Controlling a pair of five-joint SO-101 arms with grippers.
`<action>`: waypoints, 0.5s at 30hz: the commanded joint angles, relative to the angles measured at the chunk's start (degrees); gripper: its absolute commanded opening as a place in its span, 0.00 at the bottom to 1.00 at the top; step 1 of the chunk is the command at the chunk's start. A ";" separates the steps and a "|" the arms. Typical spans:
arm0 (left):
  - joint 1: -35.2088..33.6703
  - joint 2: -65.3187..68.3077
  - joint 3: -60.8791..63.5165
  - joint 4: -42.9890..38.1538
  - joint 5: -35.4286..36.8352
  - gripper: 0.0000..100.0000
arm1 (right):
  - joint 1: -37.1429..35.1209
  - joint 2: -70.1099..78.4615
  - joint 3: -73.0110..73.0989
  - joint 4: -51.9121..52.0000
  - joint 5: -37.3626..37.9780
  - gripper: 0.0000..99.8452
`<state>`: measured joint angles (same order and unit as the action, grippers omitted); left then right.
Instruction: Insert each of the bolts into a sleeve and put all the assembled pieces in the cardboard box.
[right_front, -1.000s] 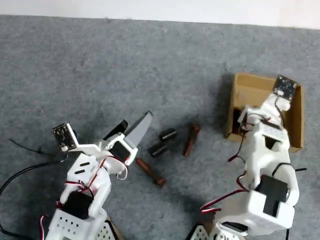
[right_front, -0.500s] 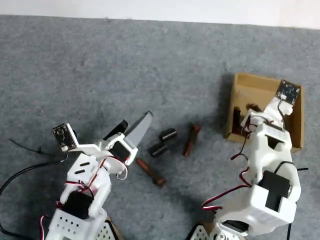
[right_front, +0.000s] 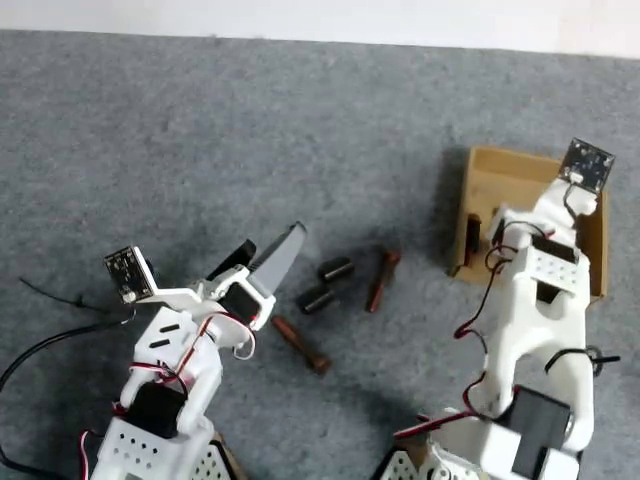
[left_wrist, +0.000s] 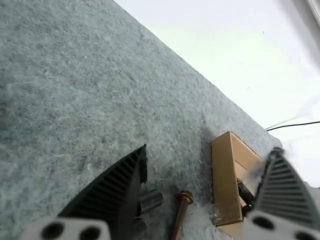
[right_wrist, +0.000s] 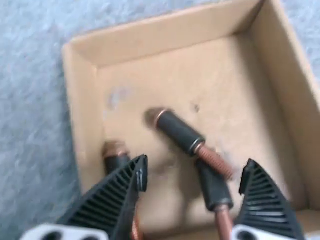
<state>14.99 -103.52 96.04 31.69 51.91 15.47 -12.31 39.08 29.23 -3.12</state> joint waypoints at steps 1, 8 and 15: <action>-0.75 -0.84 1.10 0.00 -0.35 0.34 | -1.89 -4.18 -0.04 3.30 -0.53 0.27; -0.75 -0.84 1.10 0.09 -0.35 0.34 | -4.79 -4.88 -0.40 11.12 -0.53 0.27; -6.11 -0.92 0.84 -0.26 -0.09 0.34 | -8.31 -4.97 -0.48 15.60 -0.53 0.27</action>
<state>12.35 -103.52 96.04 31.69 51.91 8.97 -14.68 39.25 43.03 -3.12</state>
